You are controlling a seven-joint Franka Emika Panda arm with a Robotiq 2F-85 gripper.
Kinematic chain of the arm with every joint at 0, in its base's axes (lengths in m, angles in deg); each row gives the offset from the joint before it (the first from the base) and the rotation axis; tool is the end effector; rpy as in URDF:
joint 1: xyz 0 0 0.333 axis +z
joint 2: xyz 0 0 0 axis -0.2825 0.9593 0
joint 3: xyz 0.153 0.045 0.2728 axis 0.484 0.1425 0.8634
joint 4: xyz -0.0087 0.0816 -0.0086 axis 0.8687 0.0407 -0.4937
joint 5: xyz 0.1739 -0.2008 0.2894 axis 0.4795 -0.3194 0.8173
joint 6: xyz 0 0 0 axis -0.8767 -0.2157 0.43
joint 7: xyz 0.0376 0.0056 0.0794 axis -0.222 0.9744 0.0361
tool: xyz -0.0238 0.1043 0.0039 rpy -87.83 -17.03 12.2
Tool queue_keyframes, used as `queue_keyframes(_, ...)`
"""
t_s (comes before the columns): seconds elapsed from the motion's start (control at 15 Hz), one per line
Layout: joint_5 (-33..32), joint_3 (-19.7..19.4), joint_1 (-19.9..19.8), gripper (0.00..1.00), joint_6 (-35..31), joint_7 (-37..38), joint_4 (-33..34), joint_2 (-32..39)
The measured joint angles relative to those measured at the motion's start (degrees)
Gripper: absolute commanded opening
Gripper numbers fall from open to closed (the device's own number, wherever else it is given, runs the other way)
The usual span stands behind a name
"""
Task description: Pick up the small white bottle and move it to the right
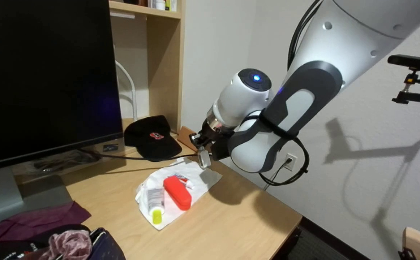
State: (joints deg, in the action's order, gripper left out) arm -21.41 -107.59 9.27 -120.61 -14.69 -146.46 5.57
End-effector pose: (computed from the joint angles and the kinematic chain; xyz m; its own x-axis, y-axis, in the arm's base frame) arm 0.6251 -0.0027 0.2205 0.7600 -0.1930 0.6206 -0.2747 -0.9608 0.0375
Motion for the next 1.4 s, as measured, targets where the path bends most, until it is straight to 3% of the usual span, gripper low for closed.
queue_keyframes(0.27, 4.42, -9.79, 9.29, 0.12, -6.14, 2.41, -1.32, 4.22)
queue_keyframes(0.47, 8.71, -13.91, 14.07, 0.12, -8.88, 2.62, -3.22, 6.53)
queue_keyframes(0.87, 27.93, -6.79, 12.48, 0.12, -10.76, -8.34, -4.54, 6.98)
queue_keyframes(1.2, 28.32, -6.75, 12.98, 0.12, -10.55, -8.49, -3.99, 6.99)
queue_keyframes(1.4, 28.49, -8.38, 15.20, 0.12, -10.48, -8.47, -4.12, 7.11)
